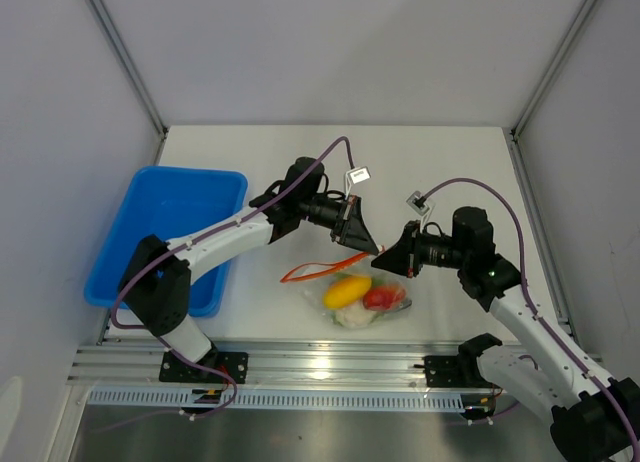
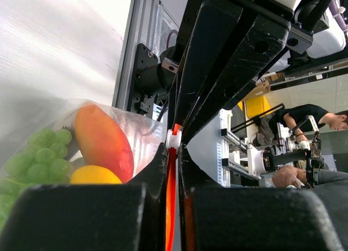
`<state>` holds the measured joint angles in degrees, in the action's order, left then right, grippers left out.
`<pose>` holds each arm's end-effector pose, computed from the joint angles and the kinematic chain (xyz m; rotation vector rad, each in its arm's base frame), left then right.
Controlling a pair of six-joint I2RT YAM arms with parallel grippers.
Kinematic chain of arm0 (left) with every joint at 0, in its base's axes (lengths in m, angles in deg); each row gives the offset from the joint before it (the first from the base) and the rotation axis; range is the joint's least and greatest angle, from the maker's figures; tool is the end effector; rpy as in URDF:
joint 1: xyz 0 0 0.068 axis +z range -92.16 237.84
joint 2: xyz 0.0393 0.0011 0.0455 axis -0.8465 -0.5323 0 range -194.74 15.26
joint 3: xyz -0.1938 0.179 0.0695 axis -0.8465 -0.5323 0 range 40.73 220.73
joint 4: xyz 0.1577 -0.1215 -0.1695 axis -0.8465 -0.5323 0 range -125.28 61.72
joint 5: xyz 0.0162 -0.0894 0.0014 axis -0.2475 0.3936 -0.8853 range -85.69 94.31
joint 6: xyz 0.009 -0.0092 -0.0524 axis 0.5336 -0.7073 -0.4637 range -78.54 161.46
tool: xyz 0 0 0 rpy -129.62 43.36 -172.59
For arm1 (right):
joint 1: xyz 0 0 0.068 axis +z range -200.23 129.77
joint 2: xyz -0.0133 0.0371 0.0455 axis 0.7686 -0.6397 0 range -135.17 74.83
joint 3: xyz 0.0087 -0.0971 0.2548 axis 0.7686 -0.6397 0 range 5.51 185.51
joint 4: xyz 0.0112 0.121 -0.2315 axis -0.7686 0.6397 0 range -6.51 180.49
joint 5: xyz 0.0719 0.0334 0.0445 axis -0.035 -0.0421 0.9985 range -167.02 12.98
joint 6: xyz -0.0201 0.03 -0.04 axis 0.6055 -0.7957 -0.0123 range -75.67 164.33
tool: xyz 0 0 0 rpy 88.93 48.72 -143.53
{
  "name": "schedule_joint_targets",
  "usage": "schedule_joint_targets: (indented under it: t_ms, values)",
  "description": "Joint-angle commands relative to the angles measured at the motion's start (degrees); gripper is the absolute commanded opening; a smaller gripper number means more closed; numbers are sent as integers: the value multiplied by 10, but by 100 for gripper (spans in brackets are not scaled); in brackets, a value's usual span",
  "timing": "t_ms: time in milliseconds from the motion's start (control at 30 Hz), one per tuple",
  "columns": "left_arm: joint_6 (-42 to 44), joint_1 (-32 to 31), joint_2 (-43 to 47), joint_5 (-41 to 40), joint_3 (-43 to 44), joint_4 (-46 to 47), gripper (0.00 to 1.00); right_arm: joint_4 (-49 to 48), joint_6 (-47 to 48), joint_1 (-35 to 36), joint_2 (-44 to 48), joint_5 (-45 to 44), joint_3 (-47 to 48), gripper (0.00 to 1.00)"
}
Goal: Place the food in the zip-top bag and seal the zipper
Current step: Zip the zipper food storage bag at the center of the board.
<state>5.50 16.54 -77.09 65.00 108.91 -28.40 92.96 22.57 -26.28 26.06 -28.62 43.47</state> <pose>0.2517 -0.2624 0.2940 0.9087 2.1020 -1.8433 0.1624 0.1013 0.2911 -0.6439 1.9272 1.3277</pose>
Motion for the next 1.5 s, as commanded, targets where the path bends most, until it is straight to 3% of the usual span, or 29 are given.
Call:
schedule_joint_targets:
  t_ms: [0,33,100,133,300,500,933,1233,1467]
  values:
    - [14,-4,-3,10,-4,17,4,-16,8,3,-2,2,25,0]
    - [14,-4,-3,8,-4,16,14,-20,8,3,-3,7,22,0]
    - [14,-3,-1,2,-2,16,23,-24,3,3,-3,9,20,0]
    - [16,-3,0,0,-2,15,33,-24,2,3,-3,12,18,0]
    - [19,-3,-5,-5,12,6,41,-29,-2,4,0,18,12,0]
    - [18,-3,-6,-2,11,7,29,-34,-6,5,3,18,8,0]
    - [0,-3,-5,2,11,31,35,-34,-8,7,2,23,-1,0]
    - [-5,-3,-7,10,5,37,1,-44,-17,7,-2,20,-2,0]
    - [0,-3,-8,8,0,36,1,-67,-46,7,-1,9,-9,0]
